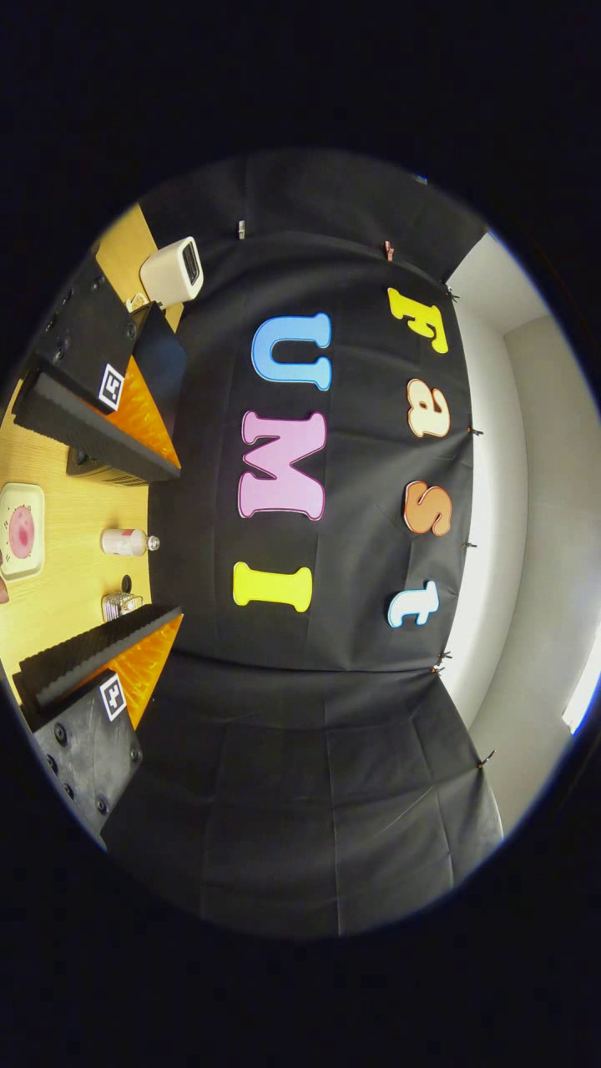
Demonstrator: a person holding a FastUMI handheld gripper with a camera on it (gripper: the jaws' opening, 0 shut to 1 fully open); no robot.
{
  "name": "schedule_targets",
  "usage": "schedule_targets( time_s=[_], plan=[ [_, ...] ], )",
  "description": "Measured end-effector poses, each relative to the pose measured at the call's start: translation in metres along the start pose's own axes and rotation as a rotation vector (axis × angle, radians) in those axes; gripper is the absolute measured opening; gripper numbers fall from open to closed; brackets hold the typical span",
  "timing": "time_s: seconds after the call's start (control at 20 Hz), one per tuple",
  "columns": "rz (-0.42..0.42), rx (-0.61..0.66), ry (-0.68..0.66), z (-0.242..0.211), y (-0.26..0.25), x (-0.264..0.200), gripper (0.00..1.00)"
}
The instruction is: Open the toaster oven, put the food inside, and close the toaster oven door.
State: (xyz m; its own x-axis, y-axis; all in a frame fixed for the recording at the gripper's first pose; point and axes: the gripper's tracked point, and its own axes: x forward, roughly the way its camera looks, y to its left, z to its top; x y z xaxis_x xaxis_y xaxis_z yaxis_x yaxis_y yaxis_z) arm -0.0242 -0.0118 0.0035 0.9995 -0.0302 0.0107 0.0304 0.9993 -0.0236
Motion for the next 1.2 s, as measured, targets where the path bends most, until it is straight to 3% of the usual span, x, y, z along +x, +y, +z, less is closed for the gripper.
schedule_targets(
  time_s=[0.3,0.85,1.2],
  plan=[
    [0.006,0.016,0.013,-0.009,0.023,0.009,0.98],
    [0.105,0.031,-0.035,-0.021,0.180,0.050,0.98],
    [0.119,0.088,0.067,-0.078,0.244,0.078,0.98]
  ],
)
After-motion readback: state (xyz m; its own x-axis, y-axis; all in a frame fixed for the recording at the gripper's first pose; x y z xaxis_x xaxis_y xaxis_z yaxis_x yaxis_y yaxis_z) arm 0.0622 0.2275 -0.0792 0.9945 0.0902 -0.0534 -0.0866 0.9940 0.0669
